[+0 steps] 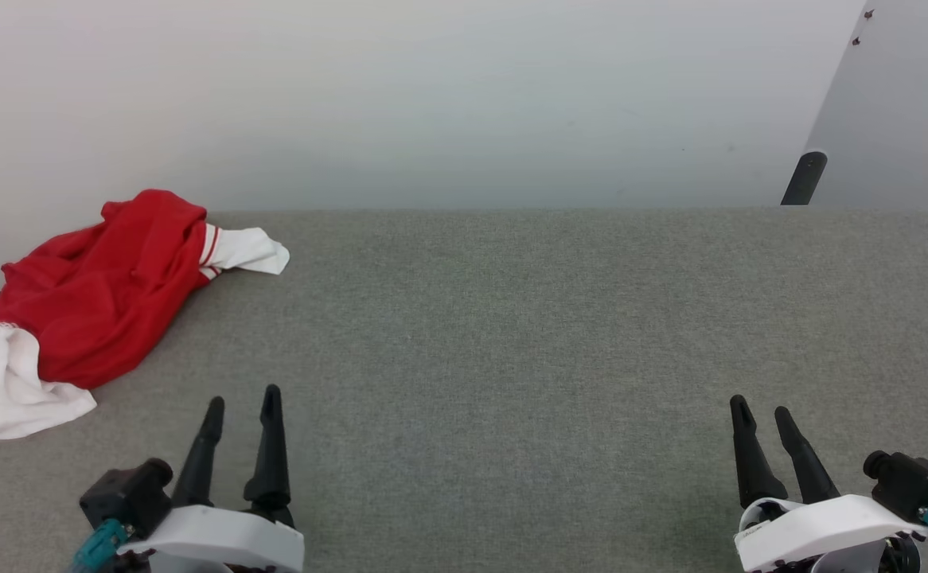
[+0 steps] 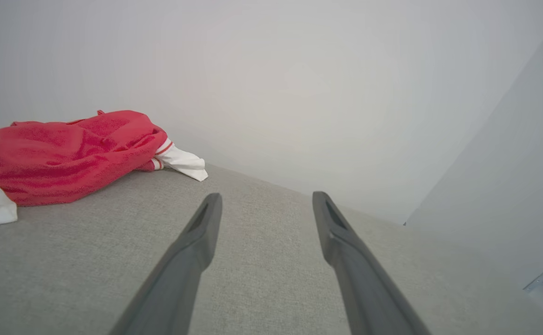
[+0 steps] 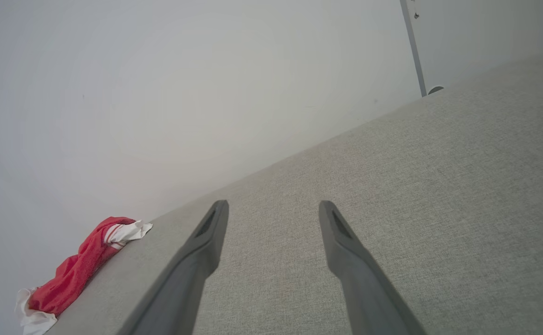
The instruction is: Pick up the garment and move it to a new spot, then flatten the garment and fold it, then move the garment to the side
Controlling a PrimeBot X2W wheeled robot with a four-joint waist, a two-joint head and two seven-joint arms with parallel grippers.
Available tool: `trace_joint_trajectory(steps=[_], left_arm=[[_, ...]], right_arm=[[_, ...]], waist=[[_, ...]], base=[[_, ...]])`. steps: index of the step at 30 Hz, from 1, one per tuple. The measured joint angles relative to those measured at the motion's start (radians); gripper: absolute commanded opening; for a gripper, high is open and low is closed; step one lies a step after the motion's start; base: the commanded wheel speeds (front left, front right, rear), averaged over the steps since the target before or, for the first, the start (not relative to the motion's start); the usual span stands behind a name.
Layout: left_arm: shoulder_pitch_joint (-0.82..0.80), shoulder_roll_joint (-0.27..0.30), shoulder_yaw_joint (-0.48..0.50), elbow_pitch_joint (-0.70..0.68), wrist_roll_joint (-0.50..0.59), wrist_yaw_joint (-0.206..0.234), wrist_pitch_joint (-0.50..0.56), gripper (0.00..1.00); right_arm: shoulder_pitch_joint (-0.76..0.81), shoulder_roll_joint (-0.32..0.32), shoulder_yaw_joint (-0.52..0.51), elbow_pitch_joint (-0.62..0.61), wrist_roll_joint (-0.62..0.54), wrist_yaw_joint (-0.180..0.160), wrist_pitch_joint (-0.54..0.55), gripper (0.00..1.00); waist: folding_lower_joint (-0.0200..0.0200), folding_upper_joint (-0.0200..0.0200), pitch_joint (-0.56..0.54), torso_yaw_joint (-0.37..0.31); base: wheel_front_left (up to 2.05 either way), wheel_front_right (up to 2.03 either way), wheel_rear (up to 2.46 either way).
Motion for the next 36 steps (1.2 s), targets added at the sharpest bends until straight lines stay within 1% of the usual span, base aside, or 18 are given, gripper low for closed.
trace_joint_trajectory(steps=[3,13,36], left_arm=[[0.003,0.000,0.008,-0.020,0.055,0.011,-0.006,1.00],[0.008,-0.004,0.009,-0.040,0.166,0.010,-0.030,1.00],[0.018,-0.014,0.014,-0.052,0.338,-0.005,-0.073,1.00]], right_arm=[[-0.002,0.000,0.002,0.002,-0.033,0.000,-0.005,1.00],[-0.006,0.000,0.013,0.001,-0.127,0.000,-0.028,1.00],[-0.014,-0.001,0.040,-0.012,-0.290,0.000,-0.073,1.00]], waist=[[0.0000,0.0000,0.000,0.001],[0.0000,0.0000,-0.002,0.001],[0.0000,0.0000,-0.008,0.006]], base=[[0.00,0.00,0.00],[0.00,0.00,0.00],[0.00,0.00,0.00]])
